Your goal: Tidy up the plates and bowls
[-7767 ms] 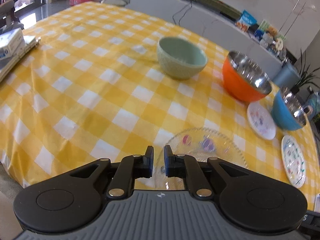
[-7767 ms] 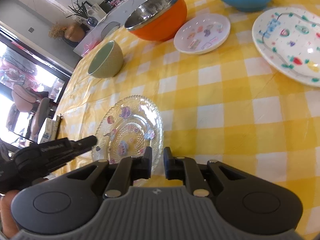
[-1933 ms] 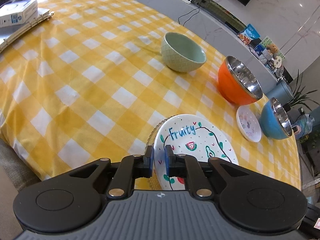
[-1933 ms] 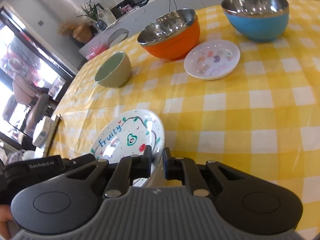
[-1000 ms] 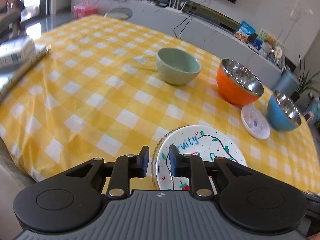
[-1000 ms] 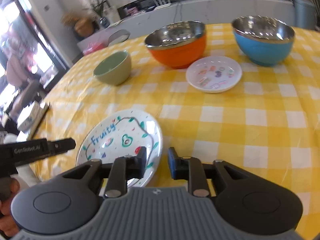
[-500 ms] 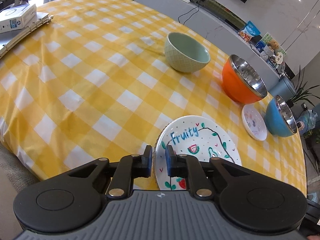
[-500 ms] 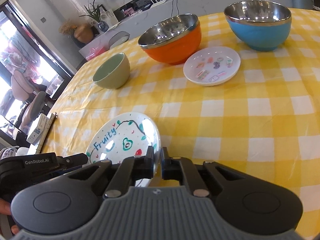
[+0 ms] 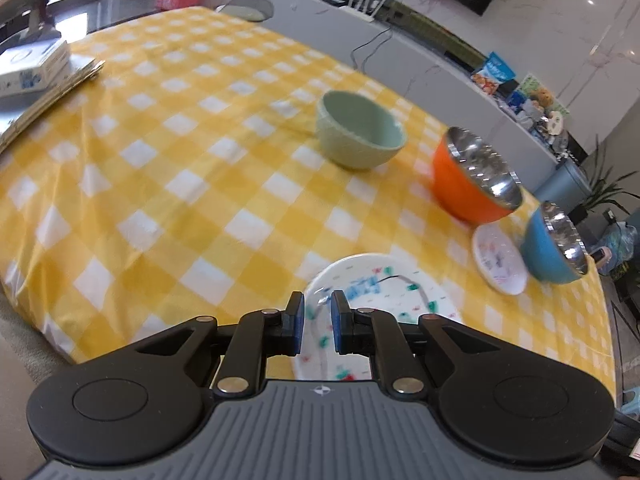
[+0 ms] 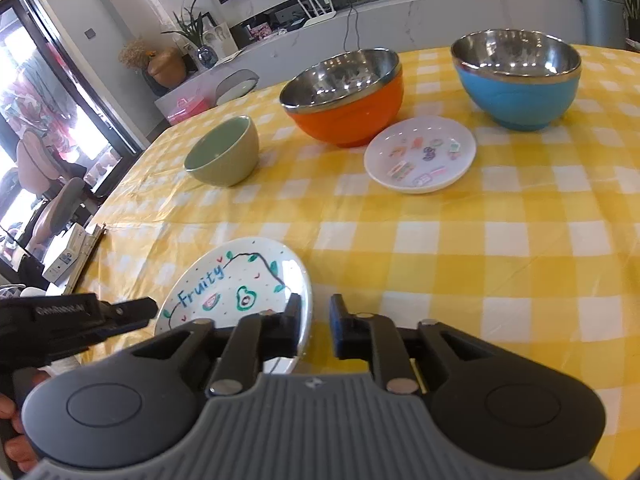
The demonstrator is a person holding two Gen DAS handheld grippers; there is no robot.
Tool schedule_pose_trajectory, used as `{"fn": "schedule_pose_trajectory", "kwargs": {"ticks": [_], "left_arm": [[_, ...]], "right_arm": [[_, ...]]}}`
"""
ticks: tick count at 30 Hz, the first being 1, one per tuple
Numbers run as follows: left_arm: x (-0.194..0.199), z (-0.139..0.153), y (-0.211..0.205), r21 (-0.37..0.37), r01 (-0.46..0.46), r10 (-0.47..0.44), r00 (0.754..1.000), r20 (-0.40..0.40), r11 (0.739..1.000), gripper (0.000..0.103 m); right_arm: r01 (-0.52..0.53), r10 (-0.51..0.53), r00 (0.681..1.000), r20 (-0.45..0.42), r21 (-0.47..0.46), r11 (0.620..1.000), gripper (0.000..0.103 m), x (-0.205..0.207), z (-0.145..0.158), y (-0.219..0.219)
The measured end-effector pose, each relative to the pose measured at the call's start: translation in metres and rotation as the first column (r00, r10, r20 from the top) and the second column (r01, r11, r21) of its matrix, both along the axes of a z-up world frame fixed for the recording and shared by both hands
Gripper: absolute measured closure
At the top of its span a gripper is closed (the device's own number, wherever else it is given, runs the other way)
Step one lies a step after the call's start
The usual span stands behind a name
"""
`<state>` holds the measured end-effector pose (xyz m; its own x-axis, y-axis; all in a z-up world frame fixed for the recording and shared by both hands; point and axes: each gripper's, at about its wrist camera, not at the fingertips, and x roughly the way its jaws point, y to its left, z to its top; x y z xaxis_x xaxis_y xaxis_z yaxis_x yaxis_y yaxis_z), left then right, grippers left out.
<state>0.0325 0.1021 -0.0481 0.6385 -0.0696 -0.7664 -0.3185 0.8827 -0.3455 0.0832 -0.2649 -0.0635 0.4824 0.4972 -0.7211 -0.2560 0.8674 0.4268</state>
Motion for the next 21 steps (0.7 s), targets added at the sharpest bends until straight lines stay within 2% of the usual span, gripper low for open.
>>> {"fn": "schedule_pose_trajectory", "kwargs": {"ticks": [7, 11, 15, 16, 21], "left_arm": [[0.017, 0.022, -0.03, 0.018, 0.117, -0.118, 0.991, 0.059, 0.993, 0.085], [0.034, 0.024, -0.047, 0.009, 0.179, -0.179, 0.981, 0.073, 0.984, 0.083], [0.05, 0.023, -0.061, 0.027, 0.214, -0.215, 0.974, 0.07, 0.976, 0.082], [0.054, 0.022, -0.064, 0.023, 0.22, -0.221, 0.973, 0.07, 0.975, 0.082], [0.074, 0.015, -0.071, -0.005, 0.229, -0.228, 0.971, 0.068, 0.973, 0.073]], "right_arm": [[0.048, -0.047, 0.998, 0.045, -0.027, 0.998, 0.069, 0.009, 0.009, -0.015], [0.089, -0.088, 0.995, 0.045, -0.02, 0.996, 0.067, 0.022, 0.011, -0.027], [0.126, -0.124, 0.99, 0.068, -0.037, 0.991, 0.066, 0.033, 0.014, -0.037], [0.138, -0.135, 0.988, 0.072, -0.041, 0.99, 0.062, 0.036, 0.014, -0.039], [0.208, -0.208, 0.977, 0.053, -0.001, 0.978, 0.057, 0.059, 0.009, -0.057]]}}
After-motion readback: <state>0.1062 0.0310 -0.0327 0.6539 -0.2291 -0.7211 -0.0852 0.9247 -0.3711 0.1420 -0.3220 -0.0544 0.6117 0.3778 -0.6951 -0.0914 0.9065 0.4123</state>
